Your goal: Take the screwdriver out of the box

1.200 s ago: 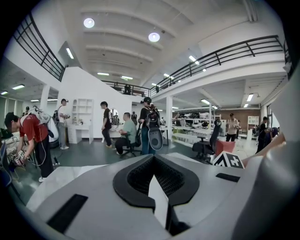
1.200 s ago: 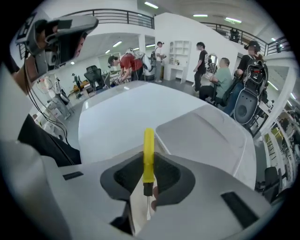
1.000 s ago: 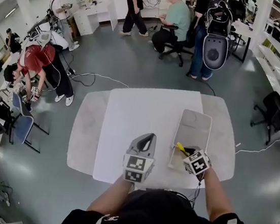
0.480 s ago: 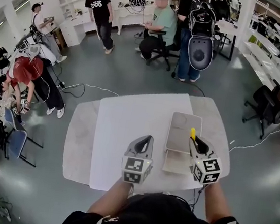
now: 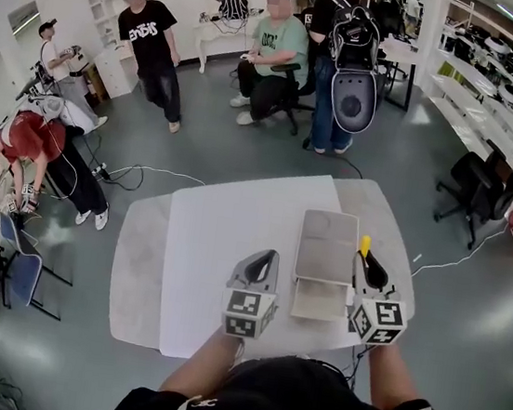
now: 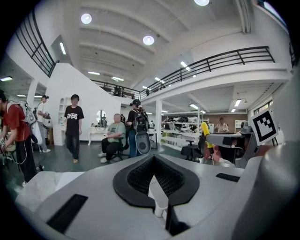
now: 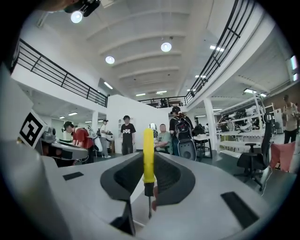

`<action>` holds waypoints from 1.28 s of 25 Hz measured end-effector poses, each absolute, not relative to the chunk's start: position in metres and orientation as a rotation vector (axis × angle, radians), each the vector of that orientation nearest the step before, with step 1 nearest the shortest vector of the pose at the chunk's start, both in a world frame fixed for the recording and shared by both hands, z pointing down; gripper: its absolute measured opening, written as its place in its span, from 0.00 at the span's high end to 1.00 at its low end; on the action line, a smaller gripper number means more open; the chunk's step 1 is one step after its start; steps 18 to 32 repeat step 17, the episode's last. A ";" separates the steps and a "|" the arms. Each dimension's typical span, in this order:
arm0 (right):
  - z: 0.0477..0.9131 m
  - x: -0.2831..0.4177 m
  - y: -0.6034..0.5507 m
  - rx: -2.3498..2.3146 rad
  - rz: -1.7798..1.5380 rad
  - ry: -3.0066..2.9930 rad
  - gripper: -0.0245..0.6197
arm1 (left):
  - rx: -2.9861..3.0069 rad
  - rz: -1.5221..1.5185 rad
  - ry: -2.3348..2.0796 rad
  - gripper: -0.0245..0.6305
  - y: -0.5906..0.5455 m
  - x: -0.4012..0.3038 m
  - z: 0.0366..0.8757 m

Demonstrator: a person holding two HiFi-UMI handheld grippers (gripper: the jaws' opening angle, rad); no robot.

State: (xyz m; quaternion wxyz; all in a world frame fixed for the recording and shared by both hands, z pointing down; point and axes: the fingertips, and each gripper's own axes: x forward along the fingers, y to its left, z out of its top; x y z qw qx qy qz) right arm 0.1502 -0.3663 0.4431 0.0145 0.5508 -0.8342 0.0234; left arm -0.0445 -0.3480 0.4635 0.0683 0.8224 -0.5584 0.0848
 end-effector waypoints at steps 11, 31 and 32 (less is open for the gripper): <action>0.442 0.144 -0.361 1.700 0.066 -2.604 0.86 | 2.479 0.258 -1.668 0.94 -0.344 -0.044 0.467; 0.442 0.134 -0.361 1.682 0.065 -2.604 0.86 | 2.469 0.237 -1.664 0.94 -0.343 -0.052 0.466; 0.442 0.134 -0.361 1.682 0.065 -2.604 0.86 | 2.469 0.237 -1.664 0.94 -0.343 -0.052 0.466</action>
